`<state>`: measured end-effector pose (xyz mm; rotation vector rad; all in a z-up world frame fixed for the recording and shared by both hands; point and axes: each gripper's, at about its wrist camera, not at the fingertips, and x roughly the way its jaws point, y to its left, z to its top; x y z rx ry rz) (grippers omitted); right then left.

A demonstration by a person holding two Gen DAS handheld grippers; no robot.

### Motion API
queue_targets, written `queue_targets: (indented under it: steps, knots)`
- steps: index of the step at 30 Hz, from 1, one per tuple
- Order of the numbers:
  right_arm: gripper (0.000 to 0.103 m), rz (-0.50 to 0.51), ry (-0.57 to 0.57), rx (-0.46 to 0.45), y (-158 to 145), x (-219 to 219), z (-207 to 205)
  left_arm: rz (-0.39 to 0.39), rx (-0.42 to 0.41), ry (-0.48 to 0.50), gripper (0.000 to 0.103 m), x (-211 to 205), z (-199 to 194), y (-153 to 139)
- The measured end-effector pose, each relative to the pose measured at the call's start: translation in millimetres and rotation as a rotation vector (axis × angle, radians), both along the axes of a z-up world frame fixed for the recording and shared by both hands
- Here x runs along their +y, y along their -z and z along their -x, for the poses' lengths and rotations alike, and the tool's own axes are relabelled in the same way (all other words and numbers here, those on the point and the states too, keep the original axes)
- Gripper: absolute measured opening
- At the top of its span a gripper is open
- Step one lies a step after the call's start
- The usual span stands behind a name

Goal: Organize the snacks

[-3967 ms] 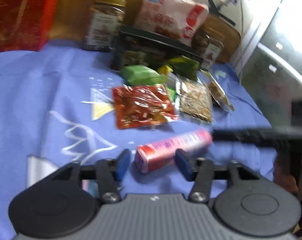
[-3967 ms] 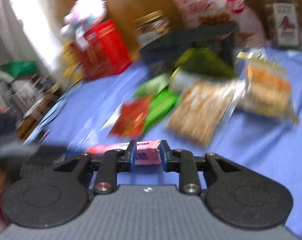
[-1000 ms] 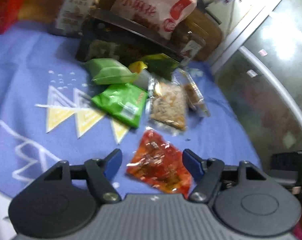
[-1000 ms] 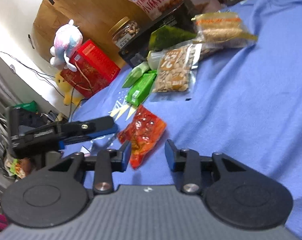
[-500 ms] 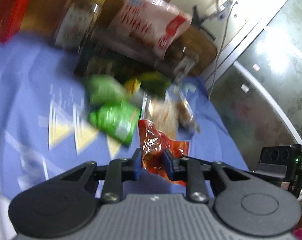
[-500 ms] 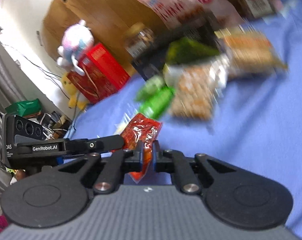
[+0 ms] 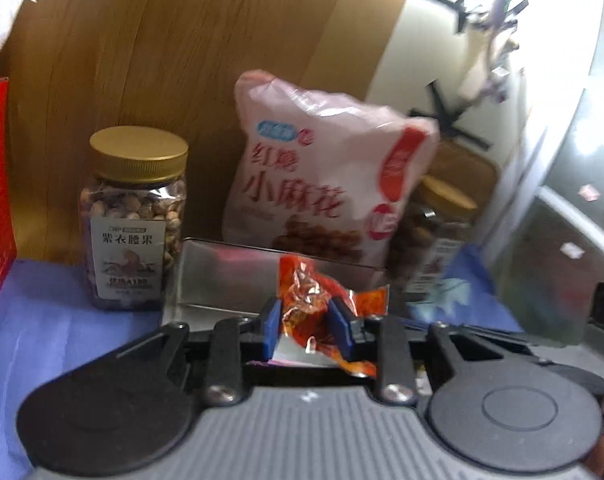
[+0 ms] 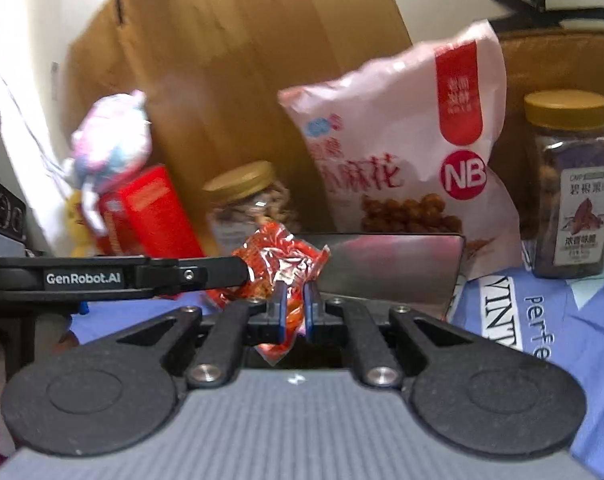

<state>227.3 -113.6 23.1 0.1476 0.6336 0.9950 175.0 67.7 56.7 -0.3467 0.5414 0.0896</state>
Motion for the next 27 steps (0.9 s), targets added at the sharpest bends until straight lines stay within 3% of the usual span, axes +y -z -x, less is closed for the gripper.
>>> queue_targets:
  steps: [6,8,10,12,15,17,22,24,27]
  knots:
    - [0.016,0.065,0.000,-0.039,13,16,-10,-0.096,0.044,-0.036,0.035,6,-18,19]
    - [0.029,0.067,0.008,-0.017,14,15,-15,-0.142,0.074,-0.052,0.039,5,-20,24]
    - [0.035,0.069,0.028,-0.009,16,10,-18,-0.171,0.131,-0.064,0.036,6,-23,32]
    - [0.028,0.083,0.036,-0.005,20,6,-20,-0.223,0.155,-0.067,0.035,-2,-23,34]
    - [0.023,0.144,0.033,-0.033,18,8,-18,-0.144,0.217,-0.061,0.038,-10,-24,29]
    - [0.022,0.193,0.039,-0.056,17,11,-16,-0.130,0.249,-0.085,0.038,-20,-23,27]
    - [0.017,0.236,0.039,-0.068,16,2,-20,-0.058,0.274,-0.072,0.038,-30,-18,23]
    - [0.016,0.238,0.048,-0.060,16,-2,-23,-0.062,0.269,-0.063,0.039,-33,-20,21]
    - [0.024,0.203,0.037,-0.051,11,-9,-21,-0.091,0.243,-0.080,0.040,-31,-15,16]
